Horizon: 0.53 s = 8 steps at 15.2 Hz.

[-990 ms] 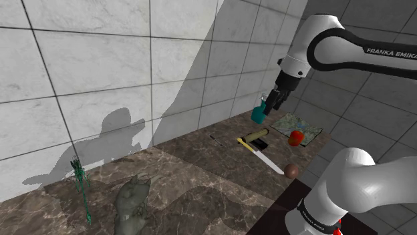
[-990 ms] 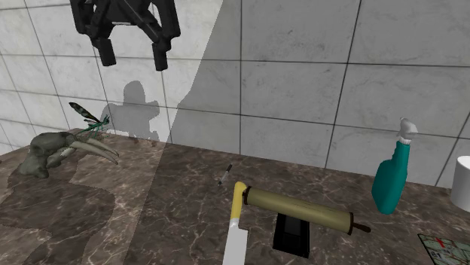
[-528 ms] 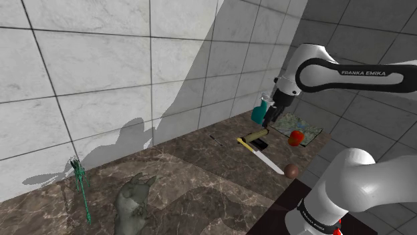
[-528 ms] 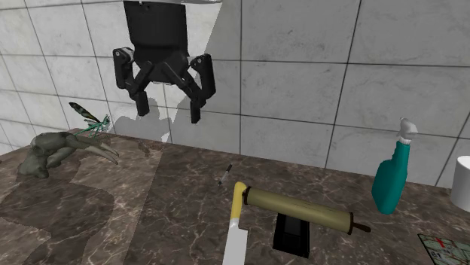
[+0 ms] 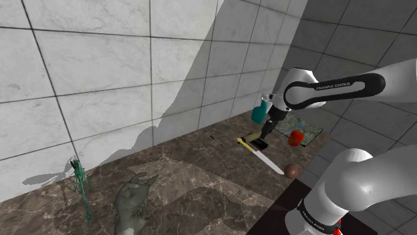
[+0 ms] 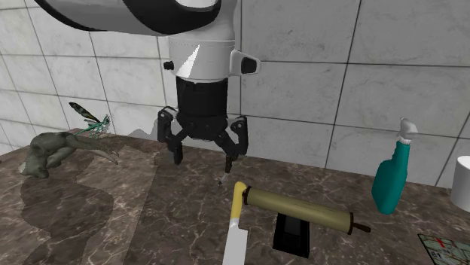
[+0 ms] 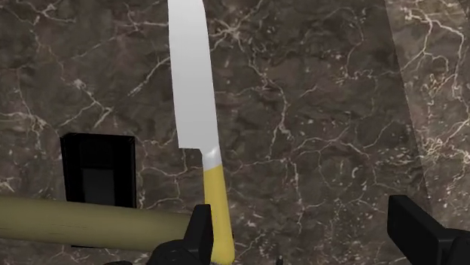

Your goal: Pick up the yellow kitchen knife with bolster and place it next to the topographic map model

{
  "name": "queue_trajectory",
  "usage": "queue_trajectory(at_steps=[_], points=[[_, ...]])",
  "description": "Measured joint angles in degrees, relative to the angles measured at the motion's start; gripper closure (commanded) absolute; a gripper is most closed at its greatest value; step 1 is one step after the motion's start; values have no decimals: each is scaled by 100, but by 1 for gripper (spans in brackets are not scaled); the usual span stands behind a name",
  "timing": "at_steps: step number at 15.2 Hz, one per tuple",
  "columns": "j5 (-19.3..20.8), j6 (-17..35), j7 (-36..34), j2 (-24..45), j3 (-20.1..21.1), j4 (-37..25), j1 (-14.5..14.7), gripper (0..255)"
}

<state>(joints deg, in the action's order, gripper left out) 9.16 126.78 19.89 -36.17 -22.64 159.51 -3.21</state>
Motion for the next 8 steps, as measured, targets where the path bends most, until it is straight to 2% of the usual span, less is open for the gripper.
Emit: queue_trajectory(at_steps=[4,8], points=[[10,827,554,778,-521,108,73,0],[-307,1659,1339,1768,-1164,43,353,0]])
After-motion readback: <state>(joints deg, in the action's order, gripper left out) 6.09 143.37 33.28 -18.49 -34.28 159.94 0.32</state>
